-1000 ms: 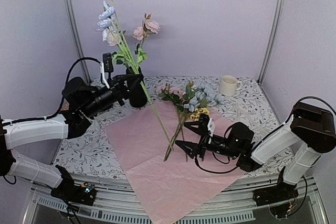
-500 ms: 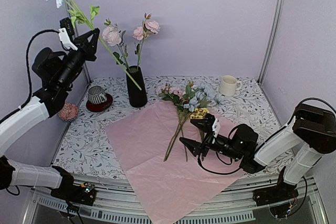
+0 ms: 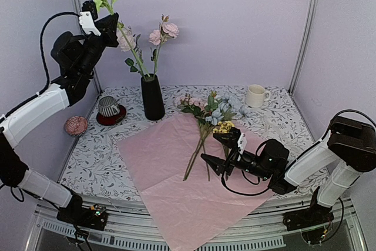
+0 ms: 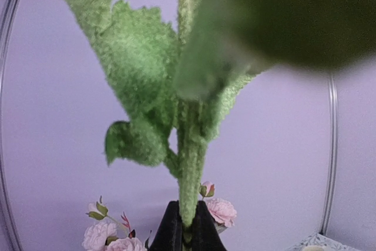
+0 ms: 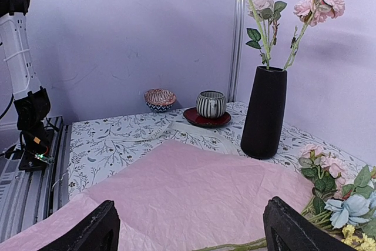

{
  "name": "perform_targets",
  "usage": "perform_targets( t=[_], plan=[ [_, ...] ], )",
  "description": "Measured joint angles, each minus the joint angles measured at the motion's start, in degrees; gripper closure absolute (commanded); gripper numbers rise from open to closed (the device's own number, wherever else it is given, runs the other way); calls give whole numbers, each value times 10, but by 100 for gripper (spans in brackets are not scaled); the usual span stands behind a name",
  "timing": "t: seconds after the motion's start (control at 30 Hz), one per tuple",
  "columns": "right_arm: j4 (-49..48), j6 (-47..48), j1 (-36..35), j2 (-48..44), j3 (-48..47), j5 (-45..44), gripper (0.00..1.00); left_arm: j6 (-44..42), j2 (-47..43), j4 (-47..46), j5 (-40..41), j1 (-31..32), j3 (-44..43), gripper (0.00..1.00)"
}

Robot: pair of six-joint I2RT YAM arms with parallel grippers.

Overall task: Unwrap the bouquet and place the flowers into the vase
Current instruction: Place the fake flower in the vase.

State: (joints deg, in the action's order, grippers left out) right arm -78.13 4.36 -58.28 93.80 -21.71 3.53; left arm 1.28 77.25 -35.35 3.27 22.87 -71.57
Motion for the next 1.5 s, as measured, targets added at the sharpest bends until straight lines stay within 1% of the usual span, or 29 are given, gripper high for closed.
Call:
perform_targets(
  t=[0.13, 0.4, 0.67, 0.93, 1.13, 1.27, 1.4, 1.47, 1.5],
  plan=[
    [-3, 0, 0, 0, 0, 0, 13, -15, 23, -9, 5, -10, -4, 100],
    [-4, 0, 0, 0, 0, 1, 13, -17, 83, -12, 5, -23, -5, 100],
    [-4, 0, 0, 0, 0, 3, 13, 4, 168, 98, 1, -29, -92, 100],
    [-4, 0, 0, 0, 0, 7, 13, 23, 211, 185, -7, -29, -131, 100],
    [-3, 0, 0, 0, 0, 14, 13, 38, 251, 248, -27, -30, -160, 100],
    [-3, 0, 0, 0, 0, 14, 13, 60, 281, 286, -48, -31, -203, 96],
    [-3, 0, 0, 0, -1, 15, 13, 100, 297, 303, -89, -46, -213, 91],
    [-3, 0, 0, 0, -1, 15, 13, 122, 304, 302, -111, -59, -213, 86],
    [-3, 0, 0, 0, -1, 15, 13, 129, 308, 300, -120, -66, -215, 82]
  ],
)
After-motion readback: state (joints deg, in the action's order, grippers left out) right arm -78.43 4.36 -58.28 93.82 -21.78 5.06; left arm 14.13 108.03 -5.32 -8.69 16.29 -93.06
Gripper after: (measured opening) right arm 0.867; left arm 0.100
